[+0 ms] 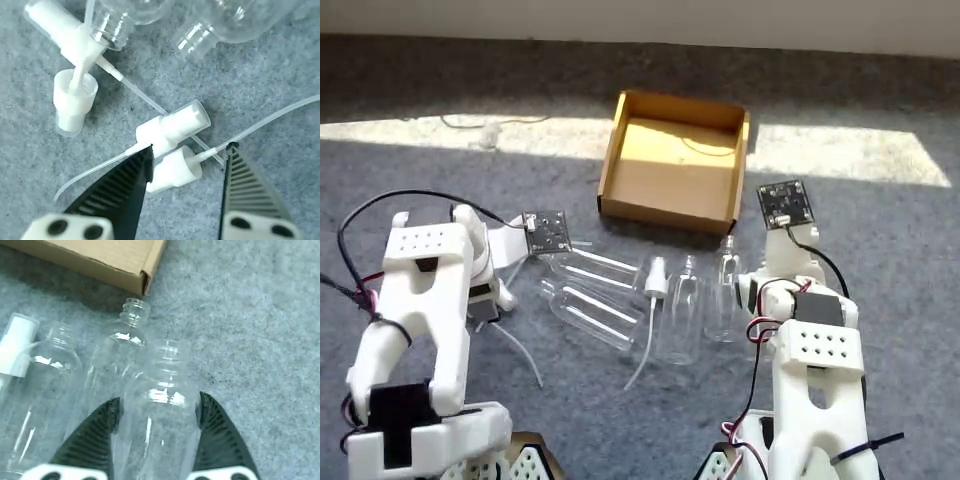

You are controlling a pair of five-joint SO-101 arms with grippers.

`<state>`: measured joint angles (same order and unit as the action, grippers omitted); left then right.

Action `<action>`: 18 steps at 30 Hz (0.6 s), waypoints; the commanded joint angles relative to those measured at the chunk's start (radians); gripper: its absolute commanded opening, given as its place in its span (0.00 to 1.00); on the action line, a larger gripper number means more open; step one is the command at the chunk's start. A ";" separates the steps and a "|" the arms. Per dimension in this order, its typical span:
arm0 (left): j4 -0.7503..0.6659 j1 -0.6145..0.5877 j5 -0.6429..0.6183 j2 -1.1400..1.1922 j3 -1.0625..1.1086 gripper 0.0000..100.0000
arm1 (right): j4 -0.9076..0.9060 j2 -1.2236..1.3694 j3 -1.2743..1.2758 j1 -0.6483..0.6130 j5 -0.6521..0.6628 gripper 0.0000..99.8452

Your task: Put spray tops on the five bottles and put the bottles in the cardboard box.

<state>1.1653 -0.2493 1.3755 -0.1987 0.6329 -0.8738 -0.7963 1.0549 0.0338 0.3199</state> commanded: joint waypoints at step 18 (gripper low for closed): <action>-0.018 0.085 0.201 0.354 -0.260 0.22 | -0.024 -0.015 -0.051 -0.008 -0.002 0.00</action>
<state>1.1515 -0.1941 1.3755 0.1312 0.4365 -0.8769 -0.7963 1.0549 0.0338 0.3199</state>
